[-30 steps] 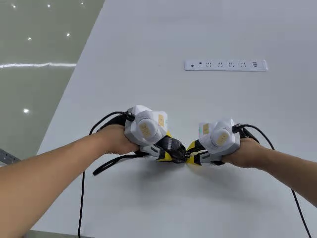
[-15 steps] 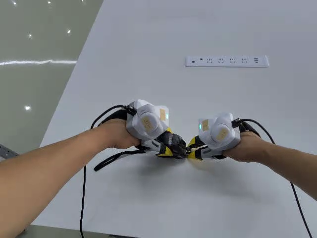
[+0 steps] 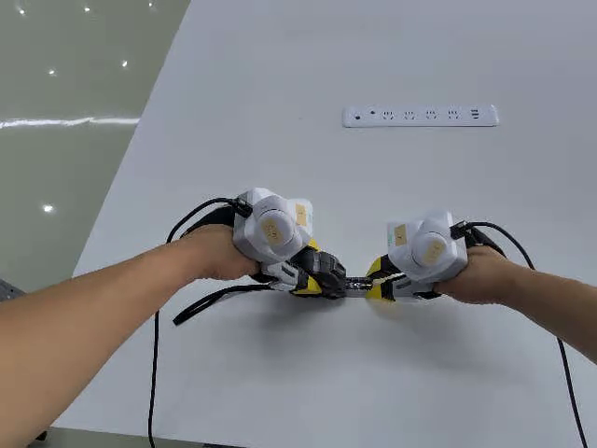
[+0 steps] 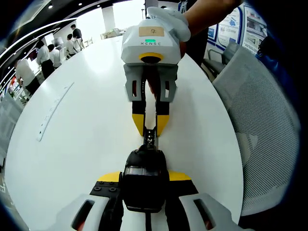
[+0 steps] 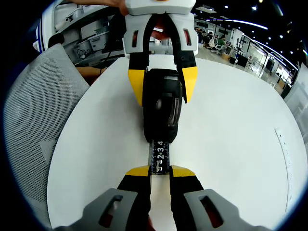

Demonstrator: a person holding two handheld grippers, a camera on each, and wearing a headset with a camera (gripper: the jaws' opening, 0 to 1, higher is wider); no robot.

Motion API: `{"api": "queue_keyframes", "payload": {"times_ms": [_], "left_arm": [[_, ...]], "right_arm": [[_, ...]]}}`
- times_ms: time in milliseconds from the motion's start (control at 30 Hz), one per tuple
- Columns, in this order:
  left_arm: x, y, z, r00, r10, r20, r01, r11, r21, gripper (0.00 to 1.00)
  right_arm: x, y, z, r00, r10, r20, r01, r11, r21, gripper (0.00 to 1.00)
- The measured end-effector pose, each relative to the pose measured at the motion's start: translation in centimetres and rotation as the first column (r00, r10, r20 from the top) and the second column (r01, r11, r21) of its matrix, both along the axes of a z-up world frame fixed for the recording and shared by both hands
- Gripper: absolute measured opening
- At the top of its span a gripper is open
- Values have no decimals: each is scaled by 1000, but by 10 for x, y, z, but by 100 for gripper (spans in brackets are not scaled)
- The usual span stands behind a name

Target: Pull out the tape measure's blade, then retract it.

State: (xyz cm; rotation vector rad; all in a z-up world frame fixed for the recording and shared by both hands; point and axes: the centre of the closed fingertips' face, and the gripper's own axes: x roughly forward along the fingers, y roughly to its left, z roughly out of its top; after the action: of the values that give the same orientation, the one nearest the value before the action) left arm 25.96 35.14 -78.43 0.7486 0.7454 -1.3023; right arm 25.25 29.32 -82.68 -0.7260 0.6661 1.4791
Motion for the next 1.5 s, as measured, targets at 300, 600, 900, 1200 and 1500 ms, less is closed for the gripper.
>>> {"api": "queue_keyframes", "payload": {"times_ms": [300,600,900,1200,1500], "left_arm": [[0,0,0,1000,-2,-9,2,1000,7,29],[1,0,0,1000,-1,-11,2,1000,6,29],[1,0,0,1000,-4,-13,4,1000,9,29],[1,0,0,1000,-7,-12,7,1000,12,29],[1,-1,0,1000,-8,-13,8,1000,12,29]], "right_arm": [[1,-18,0,1000,-9,-14,9,1000,-11,10],[2,-41,0,999,-21,-29,20,999,-27,10],[2,-63,1,999,-35,-39,33,999,-39,10],[0,-81,2,998,-51,-45,48,998,-51,10],[-3,-96,5,997,-59,-44,57,997,-57,10]]}}
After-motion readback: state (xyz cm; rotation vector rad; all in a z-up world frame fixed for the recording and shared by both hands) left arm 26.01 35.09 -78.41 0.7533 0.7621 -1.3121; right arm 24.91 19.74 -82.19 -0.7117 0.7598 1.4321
